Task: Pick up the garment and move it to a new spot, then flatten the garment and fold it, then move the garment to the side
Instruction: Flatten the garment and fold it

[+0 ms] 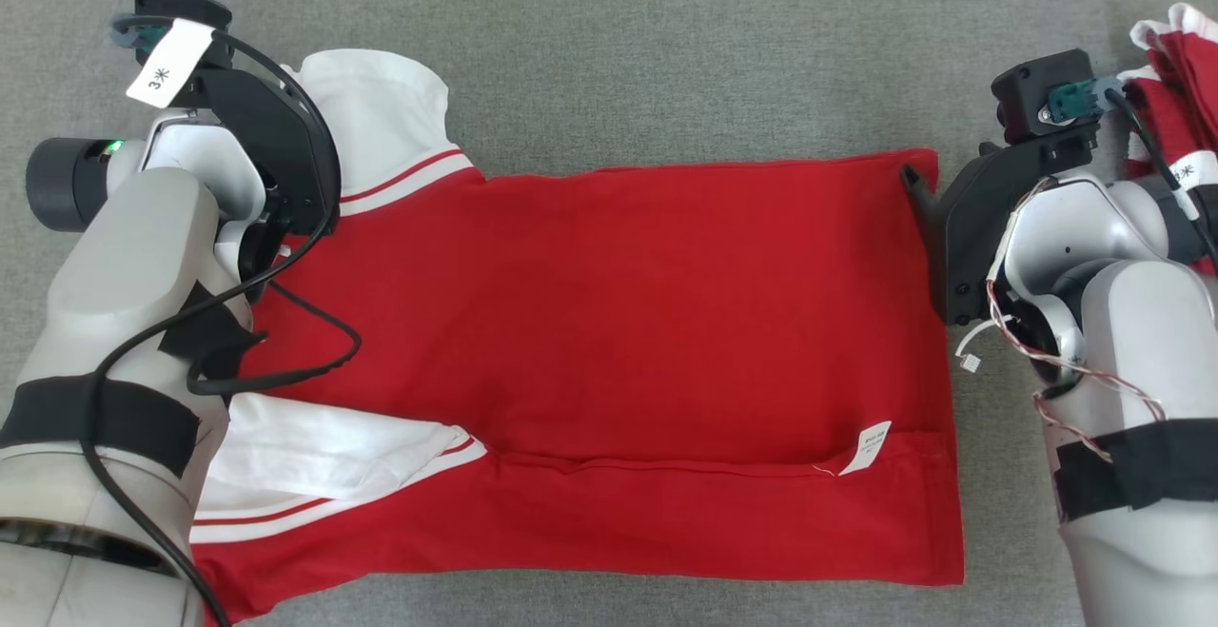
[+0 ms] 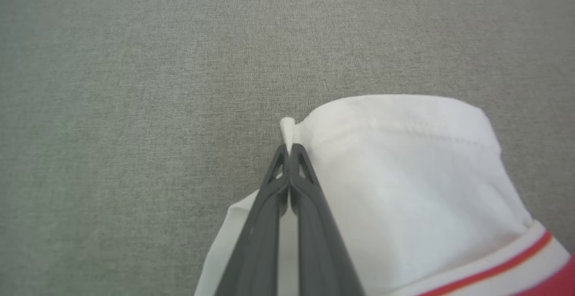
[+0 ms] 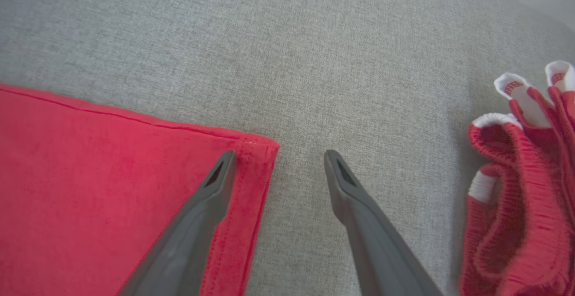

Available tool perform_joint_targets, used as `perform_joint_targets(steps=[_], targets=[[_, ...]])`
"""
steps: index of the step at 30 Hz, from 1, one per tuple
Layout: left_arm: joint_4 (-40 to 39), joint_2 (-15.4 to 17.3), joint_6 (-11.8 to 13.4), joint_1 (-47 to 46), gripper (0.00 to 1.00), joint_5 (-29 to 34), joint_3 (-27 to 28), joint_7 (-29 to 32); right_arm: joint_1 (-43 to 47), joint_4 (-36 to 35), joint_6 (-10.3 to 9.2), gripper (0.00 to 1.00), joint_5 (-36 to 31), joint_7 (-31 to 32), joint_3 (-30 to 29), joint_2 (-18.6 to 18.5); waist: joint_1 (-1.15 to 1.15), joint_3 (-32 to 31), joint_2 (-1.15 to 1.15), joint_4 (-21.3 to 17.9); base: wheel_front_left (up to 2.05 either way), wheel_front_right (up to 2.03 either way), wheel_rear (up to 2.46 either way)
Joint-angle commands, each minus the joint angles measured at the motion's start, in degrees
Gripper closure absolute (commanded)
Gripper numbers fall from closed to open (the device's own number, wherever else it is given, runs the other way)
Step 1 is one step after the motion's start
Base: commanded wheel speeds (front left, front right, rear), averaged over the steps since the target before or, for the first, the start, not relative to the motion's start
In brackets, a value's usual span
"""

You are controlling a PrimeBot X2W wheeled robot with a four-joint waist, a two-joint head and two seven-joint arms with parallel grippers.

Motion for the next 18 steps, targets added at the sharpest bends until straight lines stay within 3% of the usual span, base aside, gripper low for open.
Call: perform_joint_targets(steps=[1, 3, 4, 6, 9, 11, 13, 15, 18], targets=[[0.26, 0.20, -0.28, -0.78, 1.00, -0.53, -0.16, -0.39, -1.24, 0.51, -0.03, 0.00, 0.51, -0.35, 0.09, -0.83, 0.00, 0.37, 0.00, 0.27, 0.00, 0.00, 0.00], [0.37, 0.05, -0.38, -0.99, 1.00, -0.59, -0.34, -0.42, -1.95, 1.84, -0.03, 0.28, 0.96, 0.18, 0.71, -1.27, 0.00, 0.72, 0.00, 0.48, 0.00, 0.00, 0.00], [0.41, -0.04, -0.41, -0.98, 1.00, -0.66, -0.41, -0.45, -2.42, 2.28, -0.03, 0.29, 1.07, 0.30, 0.81, -1.37, 0.00, 0.80, 0.00, 0.57, 0.00, 0.00, 0.00], [0.53, -0.11, -0.32, -1.03, 1.00, -0.87, -0.51, -0.45, -3.23, 3.01, -0.03, 0.26, 1.42, 0.53, 1.06, -1.71, 0.00, 0.96, 0.00, 0.69, 0.00, 0.00, 0.00], [0.65, -0.28, -0.41, -1.06, 1.00, -1.05, -0.70, -0.49, -3.69, 4.07, -0.03, 0.31, 1.52, 2.38, 1.51, -2.24, 0.00, 1.01, 0.00, 0.91, 0.00, 0.00, 0.00], [0.72, -0.34, -0.43, -1.01, 1.00, -0.91, -0.82, -0.55, -3.79, 3.76, -0.03, 0.27, 1.63, 3.56, 1.59, -2.20, 0.00, 0.96, 0.00, 0.98, 0.00, 0.00, 0.00], [0.79, -0.24, -0.48, -1.11, 1.00, -1.05, -0.91, -0.62, -3.79, 3.07, -0.03, 0.14, 1.76, 4.32, 1.49, -2.13, 0.00, 0.96, 0.00, 0.93, 0.00, 0.00, 0.00], [0.82, -0.27, -0.52, -1.33, 1.00, -1.08, -1.02, -0.63, -3.43, 2.53, -0.03, 0.11, 1.97, 5.11, 1.60, -2.16, 0.00, 0.88, 0.00, 0.92, 0.00, 0.00, 0.00], [0.87, -0.30, -0.62, -1.53, 1.00, -1.31, -1.17, -0.88, -2.90, 2.16, -0.03, 0.22, 2.21, 6.05, 1.94, -2.59, 0.00, 0.78, 0.00, 0.99, 0.00, 0.00, 0.00]])
